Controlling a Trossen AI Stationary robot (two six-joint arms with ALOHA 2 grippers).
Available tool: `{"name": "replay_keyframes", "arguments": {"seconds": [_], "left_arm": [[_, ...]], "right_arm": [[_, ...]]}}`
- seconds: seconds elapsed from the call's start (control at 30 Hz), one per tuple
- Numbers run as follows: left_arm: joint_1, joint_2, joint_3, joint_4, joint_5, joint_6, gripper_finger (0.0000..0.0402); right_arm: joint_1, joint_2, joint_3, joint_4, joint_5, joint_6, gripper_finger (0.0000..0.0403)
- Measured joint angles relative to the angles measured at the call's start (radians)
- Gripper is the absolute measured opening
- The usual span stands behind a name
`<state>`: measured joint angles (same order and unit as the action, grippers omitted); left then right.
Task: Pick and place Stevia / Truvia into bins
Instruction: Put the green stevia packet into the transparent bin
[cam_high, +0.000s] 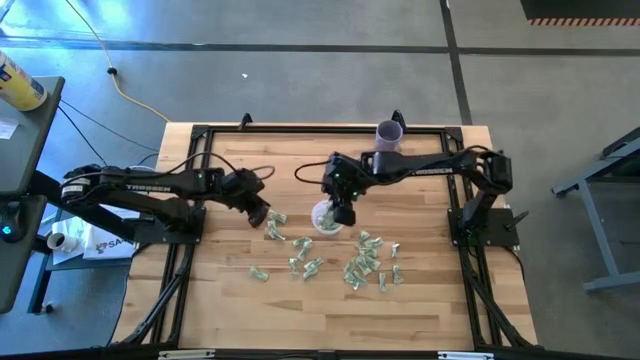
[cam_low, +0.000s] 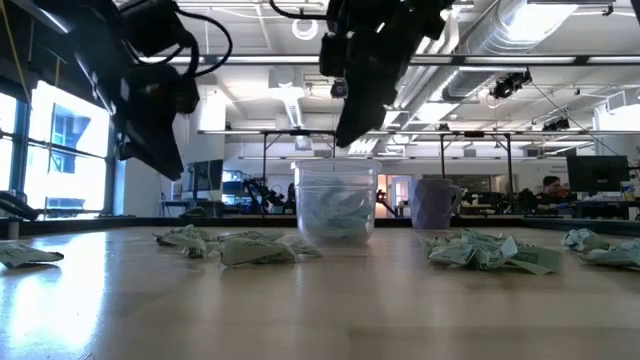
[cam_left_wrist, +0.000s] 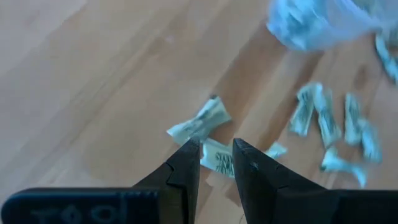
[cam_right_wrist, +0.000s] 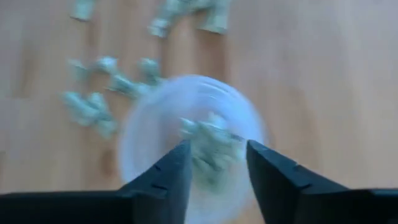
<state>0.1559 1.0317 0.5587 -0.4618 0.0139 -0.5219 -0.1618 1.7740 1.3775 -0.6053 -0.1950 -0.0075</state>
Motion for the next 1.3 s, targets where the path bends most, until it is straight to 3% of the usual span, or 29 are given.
{"name": "replay_keyframes", "arguments": {"seconds": [0.2, 0.4, 0.57, 0.73, 1.07, 1.3], "left_arm": [[-0.093, 0.025, 0.0, 0.021, -0.085, 0.12, 0.0134], [-0.104, 0.139, 0.0, 0.117, -0.105, 0.202, 0.0201], [-0.104, 0.236, 0.001, 0.133, -0.122, 0.294, 0.0259], [-0.089, 0.3, 0.001, 0.194, -0.121, 0.357, 0.0271], [-0.035, 0.406, 0.004, 0.243, -0.056, 0.453, 0.0215], [-0.03, 0.42, 0.004, 0.291, -0.071, 0.466, 0.0092]], "right_arm": [[0.001, -0.079, -0.019, -0.106, 0.171, -0.045, 0.0226], [0.014, -0.137, -0.036, -0.241, 0.288, -0.04, 0.0286], [0.021, -0.171, -0.036, -0.343, 0.356, -0.004, 0.0311], [0.021, -0.185, -0.036, -0.368, 0.376, 0.035, 0.0315], [0.059, -0.186, -0.036, -0.418, 0.394, 0.077, 0.0315], [0.124, -0.192, -0.036, -0.517, 0.412, 0.114, 0.0315]]}}
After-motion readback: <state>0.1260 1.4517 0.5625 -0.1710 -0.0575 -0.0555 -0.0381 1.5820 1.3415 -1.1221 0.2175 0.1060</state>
